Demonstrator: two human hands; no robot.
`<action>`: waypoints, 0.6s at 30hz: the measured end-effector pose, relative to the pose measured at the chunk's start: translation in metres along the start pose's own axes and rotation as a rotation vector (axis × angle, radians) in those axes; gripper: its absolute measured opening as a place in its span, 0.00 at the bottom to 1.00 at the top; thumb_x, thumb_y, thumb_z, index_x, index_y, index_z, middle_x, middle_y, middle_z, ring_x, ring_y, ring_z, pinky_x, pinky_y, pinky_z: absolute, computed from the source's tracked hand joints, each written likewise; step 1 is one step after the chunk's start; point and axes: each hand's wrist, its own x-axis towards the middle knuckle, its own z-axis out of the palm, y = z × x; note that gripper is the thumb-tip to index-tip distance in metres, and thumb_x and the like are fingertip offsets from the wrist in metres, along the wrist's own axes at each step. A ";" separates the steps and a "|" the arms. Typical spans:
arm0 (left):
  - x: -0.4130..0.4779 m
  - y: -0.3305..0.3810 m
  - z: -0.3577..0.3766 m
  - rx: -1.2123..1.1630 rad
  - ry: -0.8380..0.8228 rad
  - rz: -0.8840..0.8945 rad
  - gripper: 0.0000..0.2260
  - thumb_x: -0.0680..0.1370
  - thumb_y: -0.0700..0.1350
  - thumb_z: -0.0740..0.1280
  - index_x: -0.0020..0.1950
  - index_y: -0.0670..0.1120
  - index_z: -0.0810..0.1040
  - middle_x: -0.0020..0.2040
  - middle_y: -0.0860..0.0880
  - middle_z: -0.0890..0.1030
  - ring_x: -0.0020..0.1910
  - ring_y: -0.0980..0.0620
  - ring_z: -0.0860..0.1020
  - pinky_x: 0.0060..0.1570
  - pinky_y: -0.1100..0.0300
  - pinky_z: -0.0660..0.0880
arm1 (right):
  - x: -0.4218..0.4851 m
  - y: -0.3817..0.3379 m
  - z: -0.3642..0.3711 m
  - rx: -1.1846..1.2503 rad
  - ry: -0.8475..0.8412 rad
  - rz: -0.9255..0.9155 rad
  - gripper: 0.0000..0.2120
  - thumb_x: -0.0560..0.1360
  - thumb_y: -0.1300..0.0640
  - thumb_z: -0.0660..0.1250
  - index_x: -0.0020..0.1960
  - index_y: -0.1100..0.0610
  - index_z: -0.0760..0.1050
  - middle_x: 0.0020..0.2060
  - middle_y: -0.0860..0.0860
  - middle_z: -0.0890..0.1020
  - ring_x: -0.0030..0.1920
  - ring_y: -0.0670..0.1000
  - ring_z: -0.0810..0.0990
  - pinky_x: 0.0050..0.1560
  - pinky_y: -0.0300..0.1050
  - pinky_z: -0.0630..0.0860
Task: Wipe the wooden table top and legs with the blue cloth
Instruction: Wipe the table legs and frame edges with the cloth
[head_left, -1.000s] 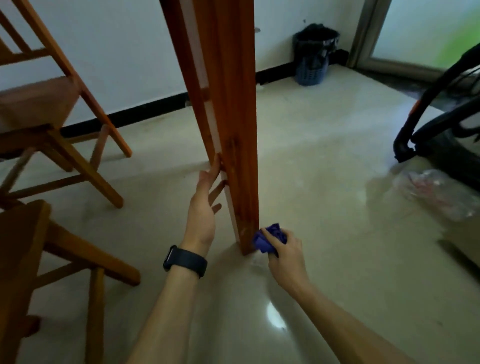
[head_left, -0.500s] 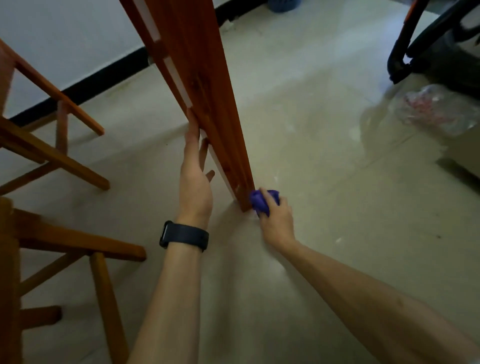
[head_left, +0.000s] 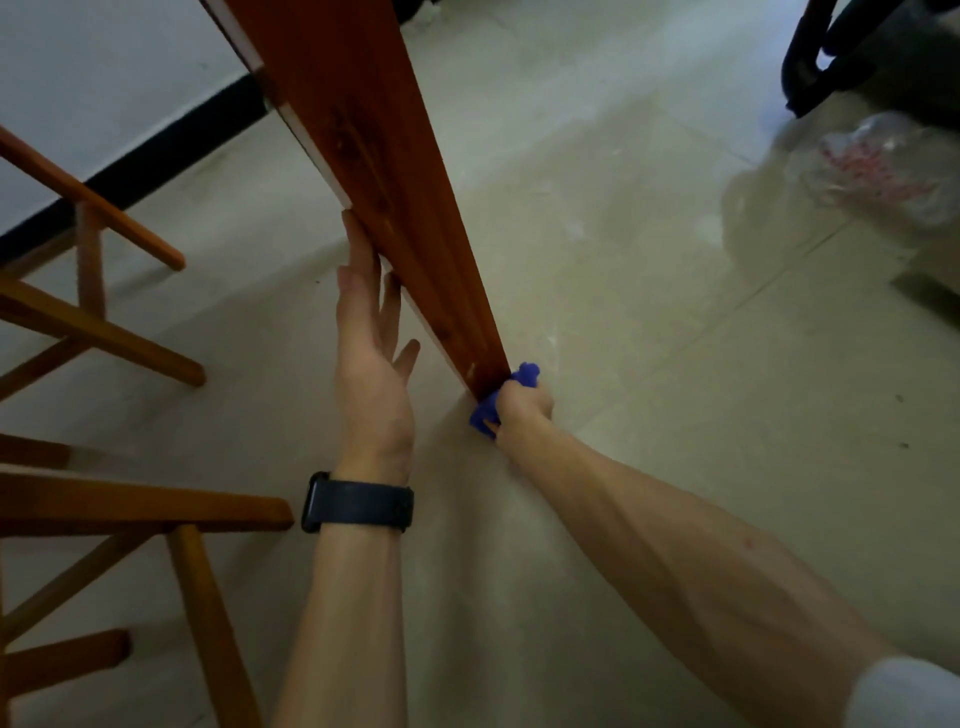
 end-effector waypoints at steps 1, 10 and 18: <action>0.001 -0.001 0.000 -0.003 0.007 -0.005 0.19 0.84 0.58 0.44 0.73 0.64 0.62 0.65 0.68 0.69 0.71 0.60 0.67 0.73 0.43 0.59 | -0.013 -0.006 0.000 0.026 -0.009 -0.003 0.11 0.70 0.62 0.60 0.48 0.48 0.71 0.41 0.55 0.77 0.39 0.58 0.78 0.39 0.52 0.80; -0.004 0.006 -0.005 0.022 -0.011 -0.008 0.19 0.84 0.60 0.44 0.73 0.65 0.63 0.71 0.64 0.68 0.73 0.58 0.66 0.74 0.43 0.58 | 0.058 0.032 -0.025 -0.108 0.050 -0.038 0.08 0.64 0.62 0.56 0.34 0.49 0.63 0.37 0.55 0.72 0.32 0.55 0.74 0.29 0.42 0.67; -0.007 0.007 -0.005 0.034 -0.020 -0.034 0.16 0.84 0.59 0.42 0.68 0.69 0.63 0.71 0.63 0.68 0.73 0.57 0.66 0.75 0.42 0.56 | -0.072 -0.022 -0.011 0.077 -0.053 -0.138 0.06 0.70 0.63 0.62 0.43 0.57 0.77 0.38 0.54 0.79 0.40 0.55 0.78 0.42 0.52 0.77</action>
